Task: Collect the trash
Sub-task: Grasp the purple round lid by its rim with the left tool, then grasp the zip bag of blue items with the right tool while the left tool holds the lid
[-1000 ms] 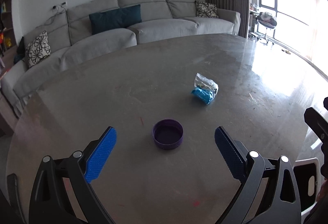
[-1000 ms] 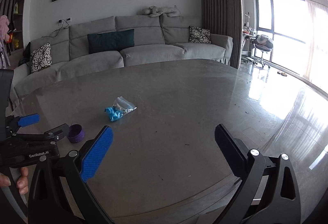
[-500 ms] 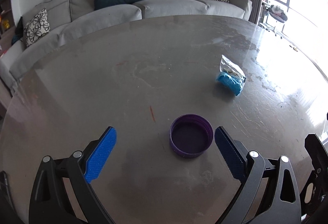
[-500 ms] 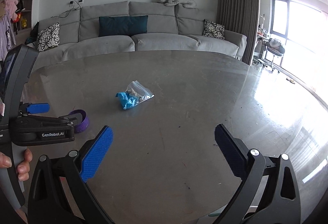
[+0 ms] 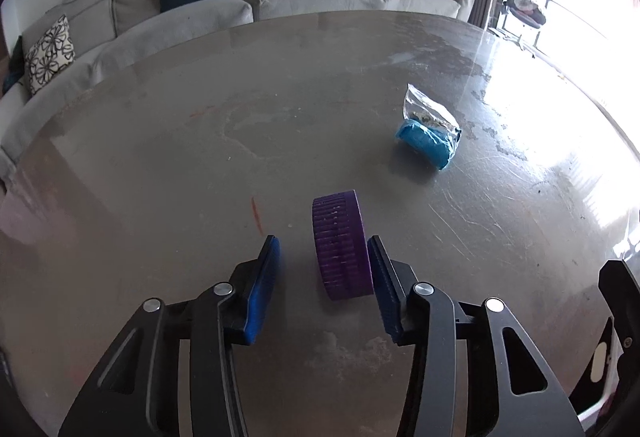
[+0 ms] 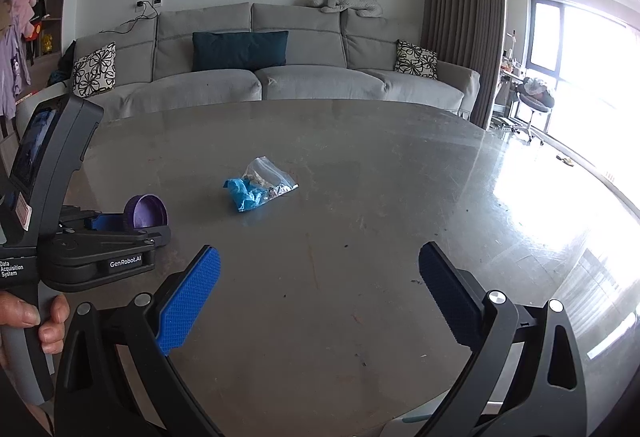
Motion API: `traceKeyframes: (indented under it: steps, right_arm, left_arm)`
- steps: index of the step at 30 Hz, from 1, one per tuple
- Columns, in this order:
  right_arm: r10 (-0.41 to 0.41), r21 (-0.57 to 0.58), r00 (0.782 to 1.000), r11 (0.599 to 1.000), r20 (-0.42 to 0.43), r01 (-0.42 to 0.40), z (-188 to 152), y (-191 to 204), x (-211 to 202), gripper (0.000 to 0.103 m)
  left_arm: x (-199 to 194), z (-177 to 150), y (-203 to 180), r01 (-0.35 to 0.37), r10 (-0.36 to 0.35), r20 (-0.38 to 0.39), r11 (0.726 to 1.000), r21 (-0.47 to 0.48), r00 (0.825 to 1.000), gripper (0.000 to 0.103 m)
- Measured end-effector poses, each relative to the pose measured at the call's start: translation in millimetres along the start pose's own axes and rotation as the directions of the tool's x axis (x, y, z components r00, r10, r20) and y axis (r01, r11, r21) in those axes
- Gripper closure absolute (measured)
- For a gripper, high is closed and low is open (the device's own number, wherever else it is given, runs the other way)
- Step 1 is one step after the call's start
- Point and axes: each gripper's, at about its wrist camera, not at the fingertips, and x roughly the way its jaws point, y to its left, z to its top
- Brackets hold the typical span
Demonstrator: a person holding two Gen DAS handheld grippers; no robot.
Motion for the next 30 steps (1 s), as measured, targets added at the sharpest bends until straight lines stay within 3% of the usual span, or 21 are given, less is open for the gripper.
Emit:
traceKeyframes:
  steps: [1,2,3,6,13,20,30]
  right_arm:
    - [0.001,-0.001,1.000,1.000,-0.002,-0.001,-0.3,0.1,0.2,0.004]
    - [0.000,-0.002,1.000,1.000,0.000,0.000,-0.4,-0.1,-0.5,0.004]
    - [-0.003,-0.002,1.000,1.000,0.002,0.003,-0.5,-0.2,-1.3,0.004]
    - [-0.001,0.002,1.000,1.000,0.005,0.001,0.6,-1.1,-3.7,0.004]
    - [0.010,0.013,1.000,1.000,0.024,-0.010,4.6,1.2,-8.3,0.004]
    - [0.007,0.005,0.999,1.000,0.037,-0.007,9.2,12.3,-5.0,0.004]
    - [0.073,0.031,0.997,0.997,0.019,-0.074,41.9,39.5,50.8,0.004]
  left_arm:
    - [-0.8,-0.2,-1.5,0.005,-0.005,0.003,1.000,0.007,1.000,0.076]
    - [-1.6,-1.2,-3.7,0.010,-0.010,0.005,1.000,0.014,1.000,0.084]
    - [-2.2,-1.6,-5.9,0.007,-0.008,0.004,1.000,0.022,1.000,0.085]
    - [-8.2,-2.7,-9.1,0.020,-0.020,0.011,0.999,0.026,1.000,0.085]
    - [-42.9,-0.4,-13.6,-0.021,0.014,0.106,0.998,0.061,0.994,0.085]
    - [-55.7,6.1,4.3,-0.042,0.036,0.122,0.998,0.047,0.992,0.085]
    - [-53.0,19.9,34.1,-0.093,0.092,0.128,0.996,-0.002,0.988,0.085]
